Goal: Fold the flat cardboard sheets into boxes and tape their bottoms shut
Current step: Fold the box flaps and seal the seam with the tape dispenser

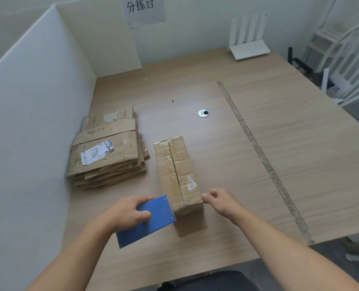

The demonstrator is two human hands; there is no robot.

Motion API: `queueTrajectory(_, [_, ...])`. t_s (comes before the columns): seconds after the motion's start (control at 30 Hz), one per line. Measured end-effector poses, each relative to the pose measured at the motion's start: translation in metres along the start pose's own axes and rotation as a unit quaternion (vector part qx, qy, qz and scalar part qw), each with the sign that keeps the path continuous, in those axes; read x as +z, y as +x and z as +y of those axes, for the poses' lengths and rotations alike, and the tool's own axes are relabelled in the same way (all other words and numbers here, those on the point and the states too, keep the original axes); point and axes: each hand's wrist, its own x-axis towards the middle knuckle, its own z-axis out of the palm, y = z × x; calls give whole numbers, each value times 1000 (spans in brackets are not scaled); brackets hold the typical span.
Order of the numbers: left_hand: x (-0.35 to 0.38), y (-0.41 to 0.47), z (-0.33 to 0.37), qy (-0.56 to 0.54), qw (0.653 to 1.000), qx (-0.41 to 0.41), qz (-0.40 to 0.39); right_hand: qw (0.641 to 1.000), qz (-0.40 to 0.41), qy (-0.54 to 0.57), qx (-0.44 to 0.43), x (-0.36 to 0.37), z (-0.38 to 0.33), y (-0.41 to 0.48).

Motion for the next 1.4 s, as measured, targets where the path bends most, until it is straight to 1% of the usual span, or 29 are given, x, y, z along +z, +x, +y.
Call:
queueTrajectory(0.07, [-1, 0, 2, 1, 1000, -5, -4, 1000, 2, -2, 10, 0, -2, -1])
queueTrajectory(0.13, [-1, 0, 3, -3, 1000, -12, -7, 999, 4, -42, 18, -1, -6, 1])
queueTrajectory(0.23, [-3, 1, 5, -6, 1000, -15, -11, 993, 14, -96, 69, -2, -7, 6])
queueTrajectory(0.3, [-3, 2, 7, 1, 1000, -15, -6, 992, 27, -90, 90, -3, -4, 6])
queueTrajectory(0.37, [-2, 1, 9, 11, 1000, -14, 2, 995, 31, -55, 72, -4, -2, 1])
queueTrajectory(0.53, [-1, 1, 6, 33, 999, -15, 15, 999, 35, 20, -8, 5, -3, -8])
queueTrajectory(0.6, [-1, 1, 3, 36, 999, -17, 17, 998, 34, 48, -9, 7, -4, -9])
queueTrajectory(0.73, [0, 3, 3, 45, 999, -15, 18, 995, 26, 99, 19, 12, -5, -9])
queueTrajectory(0.83, [0, 4, 2, 45, 999, -16, 16, 996, 43, 82, 17, 15, -6, -8])
queueTrajectory(0.87, [0, 5, 2, 44, 999, -16, 16, 997, 52, 58, -3, 16, -5, -7])
queueTrajectory(0.93, [-1, 6, 1, 40, 999, -15, 14, 995, 71, -20, -68, 18, 1, -7])
queueTrajectory(1.0, [-1, 7, 0, 36, 999, -12, 13, 982, 80, -111, -131, 19, 11, -7])
queueTrajectory(1.07, [-1, 8, -1, 31, 999, -10, 12, 959, 103, -197, -179, 19, 17, -6])
queueTrajectory(1.13, [-2, 9, -2, 31, 999, -9, 12, 928, 150, -243, -239, 20, 19, -3])
queueTrajectory(1.2, [-1, 10, -4, 30, 999, -8, 11, 896, 175, -272, -305, 21, 19, 1])
queueTrajectory(1.27, [-2, 11, -5, 26, 1000, -4, 10, 859, 146, -315, -375, 23, 15, 4])
queueTrajectory(1.33, [-2, 10, -6, 22, 1000, 2, 8, 830, 102, -366, -408, 26, 8, 5])
queueTrajectory(1.37, [-2, 10, -7, 20, 1000, 3, 7, 823, 87, -377, -415, 29, 6, 7])
queueTrajectory(1.4, [-1, 9, -9, 19, 1000, 2, 6, 827, 72, -375, -413, 33, 6, 8])
